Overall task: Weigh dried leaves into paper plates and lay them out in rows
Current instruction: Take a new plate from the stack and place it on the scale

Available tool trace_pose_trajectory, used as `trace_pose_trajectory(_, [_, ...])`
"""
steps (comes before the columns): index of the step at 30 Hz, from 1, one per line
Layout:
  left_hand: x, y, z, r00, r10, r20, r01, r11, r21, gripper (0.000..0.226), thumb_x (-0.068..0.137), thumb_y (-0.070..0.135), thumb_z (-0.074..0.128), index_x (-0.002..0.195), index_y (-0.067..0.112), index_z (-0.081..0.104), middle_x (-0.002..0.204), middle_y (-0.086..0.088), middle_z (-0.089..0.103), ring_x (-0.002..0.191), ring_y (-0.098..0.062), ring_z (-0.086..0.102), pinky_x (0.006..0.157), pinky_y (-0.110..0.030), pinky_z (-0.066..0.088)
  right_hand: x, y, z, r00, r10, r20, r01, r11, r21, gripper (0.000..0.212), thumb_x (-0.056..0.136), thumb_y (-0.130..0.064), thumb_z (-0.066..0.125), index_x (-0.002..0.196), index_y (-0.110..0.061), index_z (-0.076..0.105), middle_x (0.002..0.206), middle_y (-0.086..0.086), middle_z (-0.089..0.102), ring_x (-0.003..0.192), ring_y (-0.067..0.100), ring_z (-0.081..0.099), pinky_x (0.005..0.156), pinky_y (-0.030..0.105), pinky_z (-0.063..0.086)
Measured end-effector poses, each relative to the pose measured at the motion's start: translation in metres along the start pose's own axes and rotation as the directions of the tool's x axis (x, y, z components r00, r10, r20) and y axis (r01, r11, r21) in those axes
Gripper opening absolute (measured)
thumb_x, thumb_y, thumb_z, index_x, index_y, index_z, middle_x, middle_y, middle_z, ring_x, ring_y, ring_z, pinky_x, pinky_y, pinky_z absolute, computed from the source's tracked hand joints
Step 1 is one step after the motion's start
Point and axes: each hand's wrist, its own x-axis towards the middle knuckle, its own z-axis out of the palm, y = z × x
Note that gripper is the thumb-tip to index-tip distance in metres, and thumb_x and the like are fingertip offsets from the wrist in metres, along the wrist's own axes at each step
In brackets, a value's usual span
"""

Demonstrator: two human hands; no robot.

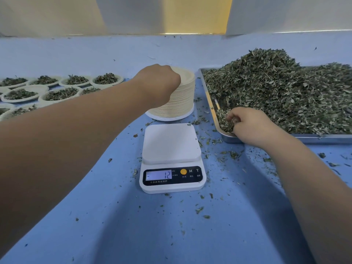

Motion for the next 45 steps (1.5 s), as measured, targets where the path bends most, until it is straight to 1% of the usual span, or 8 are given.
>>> trace_pose_trajectory(12, [-0.005,0.010,0.003,0.995,0.100,-0.011,-0.099,0.991,0.088,0.089,0.087,-0.005,0.057,0.158,0.016,0.009,0.085,-0.007,0.046,0.059,-0.021,0.035,0.049,-0.035,0.028,0.002,0.006,0.007,0.991,-0.066,-0.113,0.076,0.994,0.083,0.056,0.093,0.010,0.042,0.136,-0.024,0.050,0.130,0.002,0.057,0.099,0.024,0.061,0.065,0.032,0.045])
trace_pose_trajectory(16, [-0.004,0.004,0.003,0.991,0.060,-0.120,-0.060,0.998,0.005,0.073,0.084,-0.010,0.057,0.148,0.009,0.028,0.084,-0.007,0.039,0.056,-0.021,0.029,0.049,-0.036,0.025,0.004,0.009,0.008,0.993,-0.067,-0.097,0.075,0.993,0.087,0.063,0.087,0.013,0.041,0.137,-0.025,0.050,0.132,0.001,0.056,0.100,0.018,0.062,0.067,0.028,0.044])
trace_pose_trajectory(21, [-0.007,0.002,0.003,0.953,-0.172,-0.250,0.124,0.973,-0.196,0.024,0.081,-0.011,0.050,0.096,0.007,0.044,0.077,-0.002,0.032,0.071,-0.026,0.036,0.056,-0.037,0.027,0.001,0.009,0.009,0.987,-0.116,-0.115,0.123,0.991,0.059,0.068,0.088,0.011,0.041,0.142,-0.030,0.042,0.132,-0.002,0.054,0.087,0.019,0.063,0.068,0.040,0.054])
trace_pose_trajectory(26, [-0.011,0.005,0.012,0.836,-0.512,-0.199,0.322,0.750,-0.578,0.028,0.083,-0.004,0.045,0.101,0.004,0.066,0.102,-0.015,0.058,0.093,-0.033,0.052,0.072,-0.040,0.042,-0.002,0.009,0.012,0.974,-0.149,-0.171,0.164,0.984,0.073,0.079,0.089,0.013,0.046,0.144,-0.043,0.045,0.124,-0.010,0.058,0.071,0.028,0.063,0.058,0.045,0.056])
trace_pose_trajectory(32, [-0.046,0.017,0.023,0.615,-0.709,-0.345,0.055,0.475,-0.878,0.037,0.077,0.000,0.038,0.096,0.000,0.070,0.103,-0.009,0.067,0.098,-0.020,0.058,0.085,-0.026,0.046,-0.004,0.009,0.013,0.969,-0.129,-0.212,0.153,0.983,0.101,0.083,0.089,0.014,0.044,0.145,-0.047,0.047,0.121,-0.014,0.063,0.069,0.032,0.065,0.056,0.047,0.057])
trace_pose_trajectory(37, [-0.082,0.031,0.037,0.584,-0.724,-0.368,-0.088,0.394,-0.915,0.033,0.078,-0.009,0.042,0.083,0.012,0.066,0.104,0.002,0.067,0.103,-0.008,0.059,0.078,-0.014,0.040,-0.001,0.010,0.016,0.965,-0.106,-0.241,0.134,0.986,0.101,0.076,0.089,0.013,0.048,0.142,-0.041,0.054,0.125,-0.012,0.067,0.065,0.033,0.064,0.057,0.043,0.058])
trace_pose_trajectory(42, [-0.121,0.040,0.046,0.606,-0.765,-0.218,-0.089,0.208,-0.974,0.039,0.076,-0.002,0.049,0.071,0.034,0.064,0.106,0.014,0.064,0.104,0.000,0.060,0.079,-0.037,0.053,0.001,0.009,0.018,0.974,-0.107,-0.199,0.127,0.988,0.090,0.067,0.095,0.004,0.041,0.148,-0.036,0.049,0.130,0.001,0.064,0.079,0.031,0.067,0.068,0.046,0.060])
trace_pose_trajectory(45, [-0.136,0.039,0.058,0.636,-0.754,-0.162,-0.090,0.136,-0.987,0.045,0.080,-0.012,0.060,0.071,0.031,0.068,0.108,0.011,0.065,0.109,-0.011,0.063,0.084,-0.053,0.055,0.001,0.008,0.022,0.983,-0.110,-0.145,0.114,0.993,0.025,0.055,0.102,-0.006,0.037,0.148,-0.033,0.049,0.094,0.006,0.068,0.073,0.030,0.065,0.065,0.045,0.058])
